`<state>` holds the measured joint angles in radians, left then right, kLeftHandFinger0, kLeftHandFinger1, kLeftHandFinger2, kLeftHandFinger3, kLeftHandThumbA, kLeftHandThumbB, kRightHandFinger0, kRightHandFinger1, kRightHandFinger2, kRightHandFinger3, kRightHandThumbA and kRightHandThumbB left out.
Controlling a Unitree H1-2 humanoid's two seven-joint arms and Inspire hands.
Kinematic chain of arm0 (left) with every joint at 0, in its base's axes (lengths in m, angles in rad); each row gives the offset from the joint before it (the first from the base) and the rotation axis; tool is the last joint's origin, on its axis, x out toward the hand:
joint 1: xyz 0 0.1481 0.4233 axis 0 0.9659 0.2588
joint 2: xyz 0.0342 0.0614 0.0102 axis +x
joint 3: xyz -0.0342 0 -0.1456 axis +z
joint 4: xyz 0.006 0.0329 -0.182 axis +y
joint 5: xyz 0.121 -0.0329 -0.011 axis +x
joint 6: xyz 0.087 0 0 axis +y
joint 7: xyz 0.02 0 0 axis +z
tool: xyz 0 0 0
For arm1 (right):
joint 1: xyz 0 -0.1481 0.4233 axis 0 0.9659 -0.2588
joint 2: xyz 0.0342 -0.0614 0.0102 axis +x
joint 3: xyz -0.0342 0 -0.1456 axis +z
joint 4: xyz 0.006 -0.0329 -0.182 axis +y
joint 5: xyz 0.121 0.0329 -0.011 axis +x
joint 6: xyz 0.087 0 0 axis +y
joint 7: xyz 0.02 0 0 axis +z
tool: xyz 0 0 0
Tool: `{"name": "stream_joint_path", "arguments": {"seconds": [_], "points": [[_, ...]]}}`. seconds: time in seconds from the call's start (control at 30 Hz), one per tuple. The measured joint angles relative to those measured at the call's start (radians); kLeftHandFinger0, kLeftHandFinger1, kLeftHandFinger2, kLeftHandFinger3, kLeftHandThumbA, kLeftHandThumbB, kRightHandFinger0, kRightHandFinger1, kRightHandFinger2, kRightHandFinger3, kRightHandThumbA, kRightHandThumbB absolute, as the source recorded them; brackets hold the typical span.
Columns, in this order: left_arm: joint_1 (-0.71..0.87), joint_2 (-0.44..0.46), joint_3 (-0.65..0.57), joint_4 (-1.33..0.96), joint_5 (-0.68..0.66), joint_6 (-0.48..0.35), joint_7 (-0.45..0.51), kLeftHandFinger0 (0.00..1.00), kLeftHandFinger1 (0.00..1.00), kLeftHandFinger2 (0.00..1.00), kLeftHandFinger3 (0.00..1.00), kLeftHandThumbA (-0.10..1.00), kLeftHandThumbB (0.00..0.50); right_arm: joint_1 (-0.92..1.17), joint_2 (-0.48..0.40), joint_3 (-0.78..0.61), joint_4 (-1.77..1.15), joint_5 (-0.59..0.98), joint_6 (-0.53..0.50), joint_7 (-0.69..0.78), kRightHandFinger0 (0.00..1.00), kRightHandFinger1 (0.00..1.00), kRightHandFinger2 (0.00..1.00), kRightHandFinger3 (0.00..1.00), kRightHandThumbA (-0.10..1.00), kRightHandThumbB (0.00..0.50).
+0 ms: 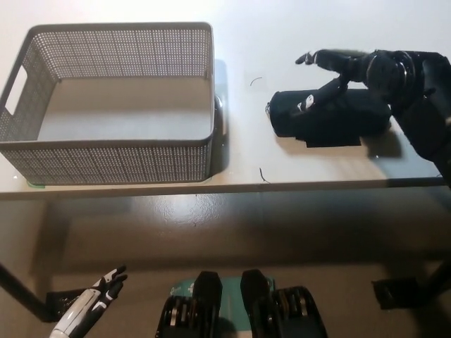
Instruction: Use the right hand to pick up the pencil case on the right hand side and put it into a grey container on the left side
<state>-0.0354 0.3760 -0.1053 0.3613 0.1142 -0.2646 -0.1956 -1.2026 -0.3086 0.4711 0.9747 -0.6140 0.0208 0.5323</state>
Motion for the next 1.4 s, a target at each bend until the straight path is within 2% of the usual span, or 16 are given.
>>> {"name": "stream_joint_path", "arguments": {"seconds": [0.37, 0.67, 0.73, 0.93, 1.03, 1.17, 1.27, 1.4], "points": [[0.000, 0.000, 0.000, 0.000, -0.001, -0.012, -0.013, 0.99, 1.00, 1.00, 1.00, 1.00, 0.265, -0.018, 0.057, 0.001, 0.157, 0.011, -0.049, -0.031, 1.00, 1.00, 1.00, 1.00, 0.90, 0.500], [0.000, 0.000, 0.000, 0.000, -0.004, -0.027, -0.024, 0.98, 1.00, 1.00, 1.00, 1.00, 0.260, -0.052, 0.090, 0.029, 0.286, 0.007, -0.088, -0.089, 1.00, 1.00, 1.00, 1.00, 0.93, 0.500], [0.000, -0.001, 0.000, 0.000, -0.004, -0.034, -0.028, 0.98, 1.00, 1.00, 1.00, 1.00, 0.264, -0.053, 0.101, 0.037, 0.318, 0.007, -0.096, -0.112, 1.00, 1.00, 1.00, 1.00, 0.88, 0.500], [0.000, -0.001, 0.000, 0.000, -0.007, -0.046, -0.037, 0.99, 1.00, 1.00, 1.00, 1.00, 0.293, -0.053, 0.125, 0.059, 0.383, 0.004, -0.108, -0.186, 1.00, 1.00, 1.00, 1.00, 0.89, 0.500], [0.000, -0.001, 0.000, 0.000, -0.008, -0.052, -0.041, 0.99, 1.00, 1.00, 1.00, 1.00, 0.298, -0.053, 0.130, 0.072, 0.401, 0.001, -0.109, -0.215, 1.00, 1.00, 1.00, 1.00, 0.84, 0.500], [-0.004, -0.001, 0.000, 0.000, -0.010, -0.059, -0.048, 0.97, 1.00, 1.00, 1.00, 1.00, 0.291, -0.052, 0.136, 0.075, 0.418, 0.001, -0.109, -0.240, 1.00, 1.00, 1.00, 1.00, 0.84, 0.500], [-0.009, -0.001, 0.000, 0.002, -0.012, -0.067, -0.050, 0.96, 1.00, 1.00, 1.00, 1.00, 0.289, -0.047, 0.138, 0.079, 0.422, 0.001, -0.109, -0.257, 1.00, 1.00, 1.00, 1.00, 0.78, 0.500], [-0.014, -0.001, 0.000, 0.002, -0.015, -0.078, -0.051, 0.97, 1.00, 1.00, 1.00, 1.00, 0.287, -0.035, 0.141, 0.084, 0.424, 0.001, -0.109, -0.287, 1.00, 1.00, 1.00, 1.00, 0.79, 0.500]]}}
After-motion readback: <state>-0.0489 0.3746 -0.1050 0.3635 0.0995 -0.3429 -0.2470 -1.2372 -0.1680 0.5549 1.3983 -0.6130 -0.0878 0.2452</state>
